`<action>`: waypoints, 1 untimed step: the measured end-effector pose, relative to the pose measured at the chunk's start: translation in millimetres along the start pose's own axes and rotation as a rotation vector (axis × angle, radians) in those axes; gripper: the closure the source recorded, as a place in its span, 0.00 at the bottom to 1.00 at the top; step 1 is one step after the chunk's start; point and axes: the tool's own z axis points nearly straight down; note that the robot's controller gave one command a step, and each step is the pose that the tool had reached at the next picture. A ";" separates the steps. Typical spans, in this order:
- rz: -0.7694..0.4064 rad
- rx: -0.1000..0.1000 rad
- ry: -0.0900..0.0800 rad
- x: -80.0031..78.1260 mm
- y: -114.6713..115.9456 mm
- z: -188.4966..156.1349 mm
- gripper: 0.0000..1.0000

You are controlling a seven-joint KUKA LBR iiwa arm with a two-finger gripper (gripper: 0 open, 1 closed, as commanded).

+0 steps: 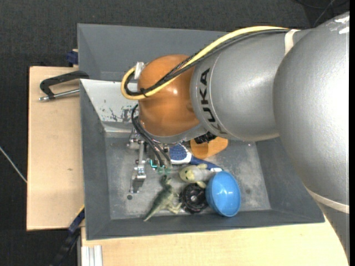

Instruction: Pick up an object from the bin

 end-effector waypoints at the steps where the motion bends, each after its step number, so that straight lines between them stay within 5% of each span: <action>1: -0.088 -0.006 -0.016 -18.6 -79.8 83.2 0.00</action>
Offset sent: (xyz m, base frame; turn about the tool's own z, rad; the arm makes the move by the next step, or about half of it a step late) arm 0.0151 -0.0801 -0.0851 -0.0927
